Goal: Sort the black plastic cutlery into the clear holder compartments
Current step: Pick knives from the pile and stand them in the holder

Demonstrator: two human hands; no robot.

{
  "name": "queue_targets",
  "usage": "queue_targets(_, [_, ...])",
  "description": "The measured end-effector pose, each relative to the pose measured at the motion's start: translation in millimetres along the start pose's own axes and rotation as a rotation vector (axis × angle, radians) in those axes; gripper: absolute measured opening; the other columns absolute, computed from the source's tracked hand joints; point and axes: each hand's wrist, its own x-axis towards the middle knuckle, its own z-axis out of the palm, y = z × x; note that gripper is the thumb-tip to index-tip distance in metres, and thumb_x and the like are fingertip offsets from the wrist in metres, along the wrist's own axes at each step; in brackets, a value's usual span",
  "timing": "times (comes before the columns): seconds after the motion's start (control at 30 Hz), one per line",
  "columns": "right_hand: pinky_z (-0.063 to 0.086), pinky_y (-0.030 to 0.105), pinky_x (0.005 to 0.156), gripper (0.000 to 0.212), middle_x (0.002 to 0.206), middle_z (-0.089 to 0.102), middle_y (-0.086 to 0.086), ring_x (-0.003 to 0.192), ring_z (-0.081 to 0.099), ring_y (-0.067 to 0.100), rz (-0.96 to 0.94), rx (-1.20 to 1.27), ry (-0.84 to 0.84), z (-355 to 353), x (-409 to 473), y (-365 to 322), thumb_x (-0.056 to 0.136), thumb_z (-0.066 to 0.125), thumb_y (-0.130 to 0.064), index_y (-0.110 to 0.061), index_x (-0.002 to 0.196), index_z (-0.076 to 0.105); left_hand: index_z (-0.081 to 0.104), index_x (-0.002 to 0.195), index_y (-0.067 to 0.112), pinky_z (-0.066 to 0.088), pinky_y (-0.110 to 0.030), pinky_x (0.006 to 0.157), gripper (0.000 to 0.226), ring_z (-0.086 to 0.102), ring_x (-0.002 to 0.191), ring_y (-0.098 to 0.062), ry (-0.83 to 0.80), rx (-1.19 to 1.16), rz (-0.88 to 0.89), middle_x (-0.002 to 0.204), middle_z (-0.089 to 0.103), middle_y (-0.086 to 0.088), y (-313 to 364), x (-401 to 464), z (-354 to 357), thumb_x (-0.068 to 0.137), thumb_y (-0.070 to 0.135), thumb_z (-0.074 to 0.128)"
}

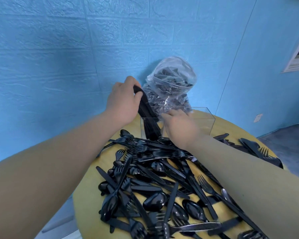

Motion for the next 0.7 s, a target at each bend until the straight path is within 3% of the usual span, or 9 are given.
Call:
queue_targets(0.1, [0.034, 0.039, 0.099, 0.036, 0.125, 0.054, 0.003, 0.115, 0.047, 0.025, -0.012, 0.023, 0.025, 6, 1, 4, 0.094, 0.043, -0.013, -0.018, 0.129, 0.047, 0.054, 0.107, 0.015, 0.035, -0.038, 0.094, 0.014, 0.038, 0.118, -0.025, -0.026, 0.067, 0.000, 0.104, 0.057, -0.002, 2, 0, 15, 0.095, 0.019, 0.048])
queue_targets(0.23, [0.036, 0.036, 0.095, 0.039, 0.125, 0.055, 0.000, 0.113, 0.049, 0.023, -0.023, 0.005, 0.055, 13, 2, 8, 0.090, 0.051, -0.010, -0.019, 0.128, 0.048, 0.055, 0.107, 0.016, 0.026, -0.041, 0.099, 0.018, 0.028, 0.127, -0.024, -0.092, 0.229, 0.033, 0.123, 0.049, -0.004, 0, 0, 31, 0.097, 0.023, 0.042])
queue_targets(0.4, [0.034, 0.036, 0.093, 0.039, 0.126, 0.054, 0.000, 0.114, 0.048, 0.023, -0.027, -0.010, 0.083, 14, 1, 8, 0.094, 0.043, -0.012, -0.019, 0.132, 0.045, 0.058, 0.106, 0.018, 0.020, -0.044, 0.105, 0.020, 0.022, 0.132, -0.026, -0.093, 0.319, 0.117, 0.129, 0.045, -0.001, -9, -3, 42, 0.097, 0.026, 0.042])
queue_targets(0.6, [0.032, 0.036, 0.096, 0.043, 0.129, 0.052, 0.000, 0.117, 0.045, 0.023, -0.040, -0.008, 0.083, 14, -3, 8, 0.095, 0.041, -0.012, -0.019, 0.137, 0.040, 0.056, 0.128, 0.029, 0.019, -0.048, 0.109, 0.035, 0.015, 0.142, -0.027, -0.010, 0.243, 0.096, 0.147, 0.036, -0.003, -20, -12, 41, 0.094, 0.027, 0.051])
queue_targets(0.7, [0.030, 0.035, 0.098, 0.044, 0.131, 0.050, -0.001, 0.118, 0.044, 0.023, -0.042, -0.024, 0.077, 15, -4, 8, 0.096, 0.040, -0.016, -0.019, 0.139, 0.036, 0.046, 0.138, 0.032, 0.018, -0.050, 0.112, 0.043, 0.012, 0.143, -0.026, -0.057, 0.247, 0.073, 0.153, 0.027, -0.004, -19, -14, 38, 0.095, 0.032, 0.048])
